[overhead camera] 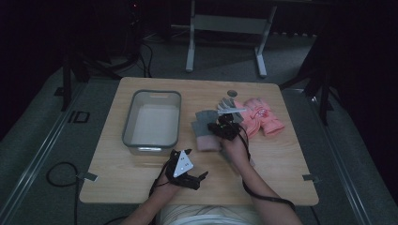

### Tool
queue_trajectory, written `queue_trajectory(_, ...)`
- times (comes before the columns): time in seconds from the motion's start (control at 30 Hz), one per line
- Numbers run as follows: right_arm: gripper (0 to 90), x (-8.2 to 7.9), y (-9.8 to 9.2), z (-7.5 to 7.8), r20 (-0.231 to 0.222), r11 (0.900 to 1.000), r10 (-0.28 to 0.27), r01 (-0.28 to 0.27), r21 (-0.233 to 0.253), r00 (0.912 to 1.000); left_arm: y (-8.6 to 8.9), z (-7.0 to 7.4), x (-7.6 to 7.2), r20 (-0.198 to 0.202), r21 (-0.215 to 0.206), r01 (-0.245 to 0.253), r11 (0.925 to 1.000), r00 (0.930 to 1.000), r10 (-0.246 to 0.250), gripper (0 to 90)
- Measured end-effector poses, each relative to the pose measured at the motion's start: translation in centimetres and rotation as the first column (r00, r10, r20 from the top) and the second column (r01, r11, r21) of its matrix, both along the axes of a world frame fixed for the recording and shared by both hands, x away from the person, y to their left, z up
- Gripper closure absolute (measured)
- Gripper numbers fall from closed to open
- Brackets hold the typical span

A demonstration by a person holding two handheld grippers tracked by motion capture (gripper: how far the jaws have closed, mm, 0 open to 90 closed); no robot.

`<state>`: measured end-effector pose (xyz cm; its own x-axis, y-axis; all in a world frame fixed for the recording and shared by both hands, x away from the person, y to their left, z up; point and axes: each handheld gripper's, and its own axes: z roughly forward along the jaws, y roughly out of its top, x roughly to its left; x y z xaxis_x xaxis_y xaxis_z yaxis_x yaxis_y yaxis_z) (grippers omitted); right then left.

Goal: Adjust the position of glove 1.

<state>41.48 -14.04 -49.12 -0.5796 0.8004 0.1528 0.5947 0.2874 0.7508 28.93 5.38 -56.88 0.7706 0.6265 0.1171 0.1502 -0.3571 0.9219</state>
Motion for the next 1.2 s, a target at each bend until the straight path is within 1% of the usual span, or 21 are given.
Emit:
queue_trajectory(0.03,85.6,-0.9,-0.2,-0.1,0.013,1.0,0.001,-0.001,-0.01,0.9999,0.0,0.0,0.0,-0.002,-0.001,-0.001,1.0,1.0,0.001,0.4)
queue_trajectory(0.07,85.6,-1.7,-0.6,-0.3,0.02,1.0,-0.015,0.015,-0.009,0.9997,0.0,0.0,0.0,-0.003,-0.001,-0.001,1.0,1.0,0.001,0.4)
queue_trajectory(0.1,85.6,-2.3,-0.8,-0.6,0.015,1.0,-0.024,0.024,-0.003,0.9996,0.0,0.0,0.0,-0.005,-0.004,-0.002,1.0,1.0,0.002,0.4)
queue_trajectory(0.17,85.6,-3.4,-1.3,-1.5,-0.013,0.999,-0.045,0.046,0.03,0.9989,0.0,0.0,0.0,-0.004,-0.004,0.001,1.0,1.0,-0.001,0.4)
queue_trajectory(0.27,85.6,-4.9,-1.3,-2.8,-0.038,0.998,-0.048,0.049,0.036,0.9981,-0.1,0.0,-0.1,0.004,0.002,0.004,1.0,1.0,-0.004,0.4)
queue_trajectory(0.37,85.6,-5.9,-1.3,-4.0,-0.06,0.998,-0.044,0.047,0.041,0.9972,-0.1,0.0,-0.1,0.006,0.002,0.008,1.0,0.9999,-0.008,0.4)
queue_trajectory(0.43,85.6,-6.5,-1.2,-4.9,-0.065,0.999,-0.045,0.047,0.021,0.9969,-0.1,0.0,-0.1,0.002,0.004,0.006,1.0,1.0,-0.006,0.4)
queue_trajectory(0.5,85.5,-6.7,-1.0,-5.9,-0.093,0.998,-0.046,0.049,0.028,0.9946,0.0,0.0,0.0,-0.004,-0.003,0.006,1.0,1.0,-0.006,0.4)
queue_trajectory(0.57,85.4,-6.8,-0.8,-6.7,-0.106,0.998,-0.051,0.054,0.023,0.9931,0.0,0.0,0.0,-0.009,-0.008,0.004,1.0,1.0,-0.004,0.4)
queue_trajectory(0.6,85.3,-6.8,-0.8,-6.8,-0.1,0.998,-0.053,0.055,0.023,0.9936,0.0,0.0,0.0,-0.008,-0.008,0.004,1.0,1.0,-0.004,0.4)
queue_trajectory(0.67,85.2,-6.8,-0.8,-6.8,-0.091,0.998,-0.053,0.055,0.015,0.9944,0.0,0.0,0.0,-0.006,-0.005,0.005,1.0,1.0,-0.005,0.4)
queue_trajectory(0.77,83.5,-6.8,-0.8,-6.9,-0.088,0.998,-0.058,0.06,0.021,0.9944,0.0,0.0,0.0,-0.006,-0.004,0.004,1.0,1.0,-0.004,0.4)
queue_trajectory(0.83,76.4,-6.8,-0.9,-6.6,-0.085,0.998,-0.052,0.054,0.02,0.995,0.0,0.0,0.0,-0.007,-0.007,0.003,1.0,1.0,-0.003,0.4)
queue_trajectory(0.87,75.0,-6.9,-1.0,-6.3,-0.075,0.998,-0.053,0.054,0.019,0.9957,0.0,0.0,0.0,-0.007,-0.006,0.004,1.0,1.0,-0.004,0.4)
queue_trajectory(0.9,72.1,-6.8,-1.2,-5.8,-0.055,0.999,-0.048,0.048,0.006,0.9973,0.0,0.0,0.0,-0.005,-0.006,0.005,1.0,1.0,-0.005,0.4)
queue_trajectory(0.97,70.0,-6.7,-2.1,-4.7,0.001,0.999,-0.038,0.038,-0.007,0.9993,0.0,0.0,0.0,-0.005,-0.005,0.006,1.0,1.0,-0.006,0.4)
queue_trajectory(1.0,68.9,-6.5,-2.7,-4.2,0.015,1.0,-0.029,0.029,-0.003,0.9995,0.0,0.0,0.0,-0.007,-0.006,0.006,1.0,1.0,-0.006,0.4)
queue_trajectory(1.03,67.6,-6.3,-3.4,-3.7,0.031,1.0,-0.01,0.01,0.0,0.9995,0.0,0.0,0.0,-0.008,-0.008,0.006,0.9999,0.9999,-0.006,0.4)
queue_trajectory(1.07,67.2,-6.0,-4.1,-3.3,0.047,1.0,0.012,-0.011,-0.013,0.9988,0.1,0.0,0.0,-0.009,-0.008,0.007,0.9999,0.9999,-0.007,0.4)
queue_trajectory(1.13,65.6,-5.2,-5.4,-2.7,0.046,0.997,0.067,-0.064,-0.049,0.9967,0.1,0.0,0.0,-0.008,-0.011,0.006,0.9999,0.9999,-0.006,0.4)
queue_trajectory(1.2,65.3,-4.8,-6.9,-2.1,0.072,0.991,0.11,-0.104,-0.085,0.9913,0.0,0.0,0.0,-0.005,-0.007,0.008,0.9999,1.0,-0.008,0.4)
